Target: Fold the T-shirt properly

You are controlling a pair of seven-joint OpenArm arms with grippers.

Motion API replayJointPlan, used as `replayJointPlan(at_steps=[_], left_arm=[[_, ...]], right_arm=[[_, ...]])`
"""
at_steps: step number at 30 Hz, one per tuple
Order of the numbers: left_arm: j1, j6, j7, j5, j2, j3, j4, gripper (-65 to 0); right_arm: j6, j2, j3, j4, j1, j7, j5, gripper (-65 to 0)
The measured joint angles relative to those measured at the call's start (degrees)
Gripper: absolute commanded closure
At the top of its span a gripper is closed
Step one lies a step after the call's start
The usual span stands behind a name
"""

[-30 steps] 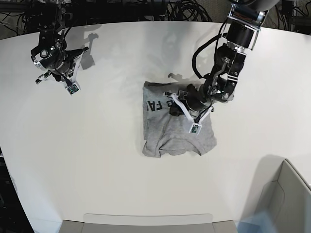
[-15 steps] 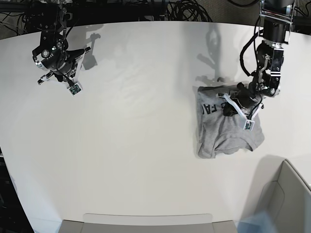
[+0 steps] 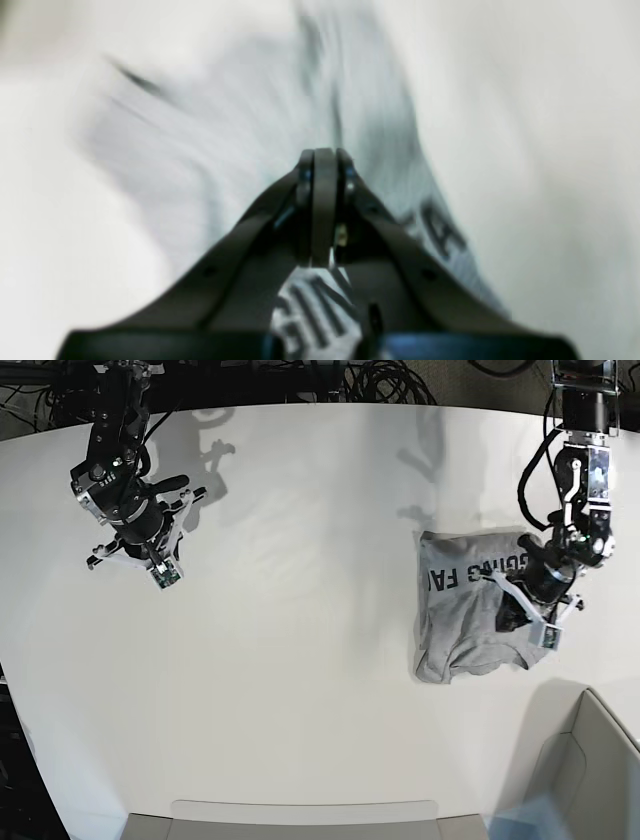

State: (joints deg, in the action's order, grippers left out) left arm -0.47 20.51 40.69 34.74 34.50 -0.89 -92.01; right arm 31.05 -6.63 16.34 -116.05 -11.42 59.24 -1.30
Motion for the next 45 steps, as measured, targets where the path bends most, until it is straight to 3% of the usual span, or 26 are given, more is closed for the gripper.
replayJointPlan(at_steps=[4, 7, 11, 15, 21, 25, 29, 32, 34, 39, 42, 45], left_arm=[[7.21, -0.15, 1.07, -0.24, -2.51, 7.32, -8.96, 0.0], [13.31, 0.11, 1.27, 0.09, -4.94, 11.1, -14.01, 0.0], [20.85, 0.28, 0.79, 0.04, -5.44, 14.49, -18.62, 0.0], [27.58, -0.2, 0.59, -0.13, -6.03, 16.72, -21.09, 0.0], [36.41, 0.28, -0.15, 0.28, -7.61, 17.0, -22.53, 0.0], [43.39, -0.22, -7.13, -0.09, -7.19, 17.14, -22.6, 0.0], [50.4, 0.07, -11.69, -0.04, -8.24, 17.05, -22.86, 0.0], [54.99, -0.28, -15.1, -0.55, -10.6, 17.14, -22.62, 0.0], [58.07, 0.07, -18.29, -4.61, -12.68, 16.9, -22.62, 0.0], [61.16, 0.39, -22.38, -18.16, -24.22, 17.07, -22.49, 0.0], [61.86, 0.74, -22.95, -24.57, -30.64, 16.94, -20.65, 0.0], [62.25, 0.76, -24.55, -27.1, -34.16, 16.85, -17.86, 0.0]], right_arm=[[-0.09, 2.75, 0.28, -1.64, -1.14, -0.72, 0.11, 0.0], [0.02, 2.56, 0.42, -1.57, -5.6, -0.5, -0.37, 0.0], [0.04, 3.93, 1.57, -1.55, -9.57, -0.76, -0.42, 0.0], [-0.07, 7.98, 5.88, -1.57, -13.94, -7.69, -0.24, 0.0], [0.02, 11.06, 7.89, -1.6, -24.26, -15.98, -0.59, 0.0], [0.02, 14.95, 11.56, -1.6, -29.2, -22.53, -0.42, 0.0], [0.02, 15.26, 13.2, -1.6, -34.27, -25.07, -0.44, 0.0], [0.02, 15.28, 13.27, -1.53, -37.88, -25.09, -0.46, 0.0], [0.04, 15.5, 13.29, -1.51, -39.5, -25.42, 0.07, 0.0], [7.76, 15.56, 13.75, -1.16, -42.95, -25.73, 4.13, 0.0], [8.02, 15.52, 15.85, 1.29, -42.8, -25.92, 3.98, 0.0], [8.04, 15.17, 17.9, 6.14, -42.4, -28.44, 3.13, 0.0]])
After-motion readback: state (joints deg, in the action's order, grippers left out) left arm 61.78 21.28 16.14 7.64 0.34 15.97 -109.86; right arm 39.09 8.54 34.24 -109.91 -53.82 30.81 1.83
